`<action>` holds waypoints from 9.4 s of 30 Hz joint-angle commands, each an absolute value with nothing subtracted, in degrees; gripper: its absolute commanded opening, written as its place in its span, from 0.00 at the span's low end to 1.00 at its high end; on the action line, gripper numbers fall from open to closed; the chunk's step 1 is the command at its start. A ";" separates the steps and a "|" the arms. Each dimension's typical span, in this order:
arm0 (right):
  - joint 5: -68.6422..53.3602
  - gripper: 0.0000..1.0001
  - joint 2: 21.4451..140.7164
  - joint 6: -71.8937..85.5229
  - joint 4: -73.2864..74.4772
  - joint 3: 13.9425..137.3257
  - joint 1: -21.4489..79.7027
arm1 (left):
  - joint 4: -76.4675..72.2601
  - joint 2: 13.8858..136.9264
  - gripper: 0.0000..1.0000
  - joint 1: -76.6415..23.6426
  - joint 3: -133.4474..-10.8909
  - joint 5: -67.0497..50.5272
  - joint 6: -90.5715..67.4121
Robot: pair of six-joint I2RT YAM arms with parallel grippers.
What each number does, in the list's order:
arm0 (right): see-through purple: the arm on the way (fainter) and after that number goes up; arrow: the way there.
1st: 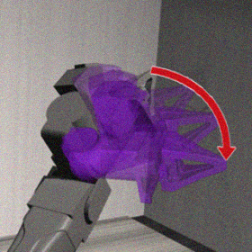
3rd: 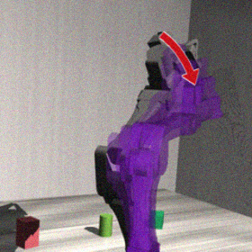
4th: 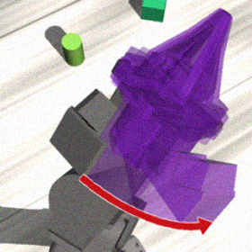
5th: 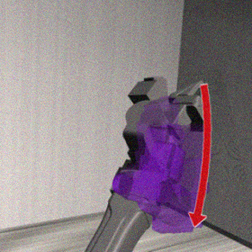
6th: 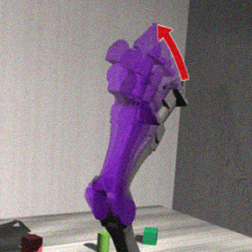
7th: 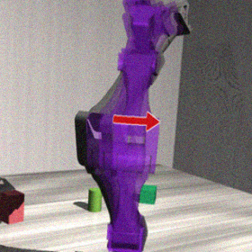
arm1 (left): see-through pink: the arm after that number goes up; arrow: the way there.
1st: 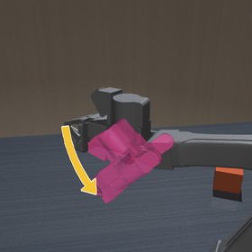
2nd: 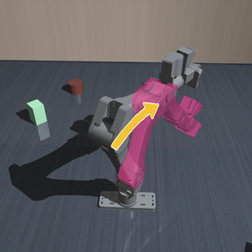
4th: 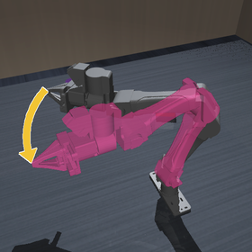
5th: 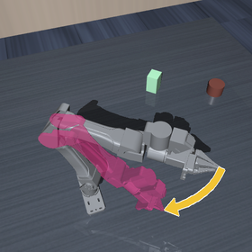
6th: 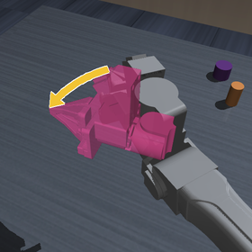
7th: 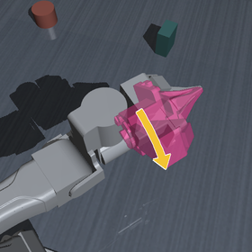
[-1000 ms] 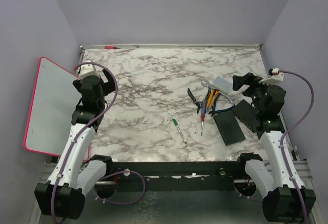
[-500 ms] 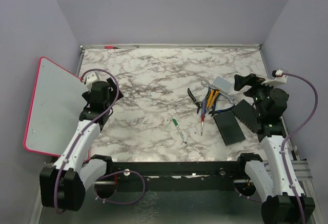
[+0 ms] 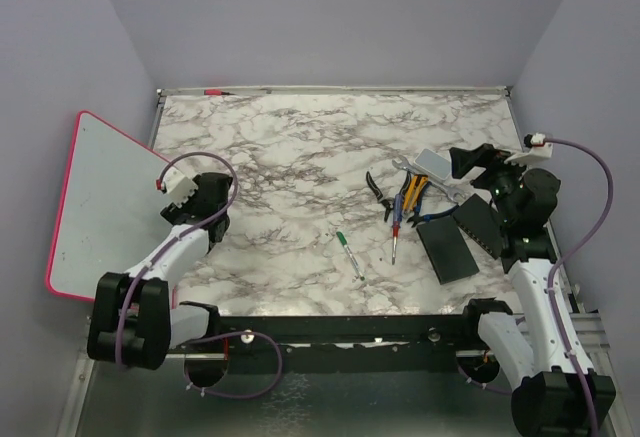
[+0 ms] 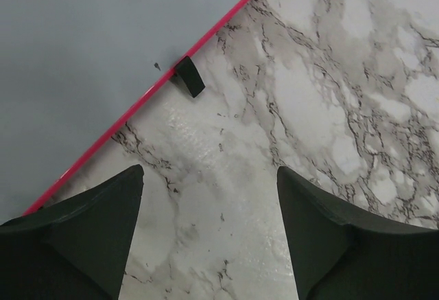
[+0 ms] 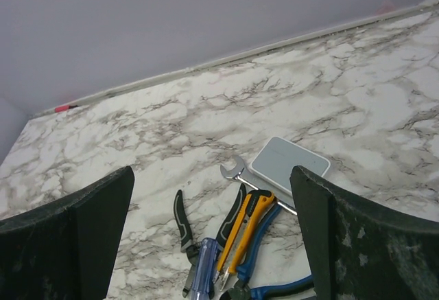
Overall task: Write a sentence on the whiteboard
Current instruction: Move the whiteboard stand to the center of the board, then open the whiteboard marker.
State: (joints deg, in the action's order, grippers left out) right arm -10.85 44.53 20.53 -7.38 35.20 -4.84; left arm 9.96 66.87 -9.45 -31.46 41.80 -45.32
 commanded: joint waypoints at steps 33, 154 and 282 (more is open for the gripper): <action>-21.48 1.00 50.71 23.22 -14.08 34.54 -5.00 | 9.95 96.89 0.58 -0.53 -47.47 49.68 -69.57; -19.68 1.00 50.98 22.87 -11.98 34.45 -5.01 | 22.12 110.33 0.00 -30.25 -67.15 57.75 -73.92; 11.25 0.44 85.73 34.72 25.05 47.05 57.75 | 3.91 64.19 0.99 -34.20 -46.36 -8.98 -10.32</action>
State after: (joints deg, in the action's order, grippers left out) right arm 9.04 83.22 34.09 23.33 45.78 56.95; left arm 6.02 65.76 -33.54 -47.35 -7.51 -11.86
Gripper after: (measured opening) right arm 0.470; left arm 0.987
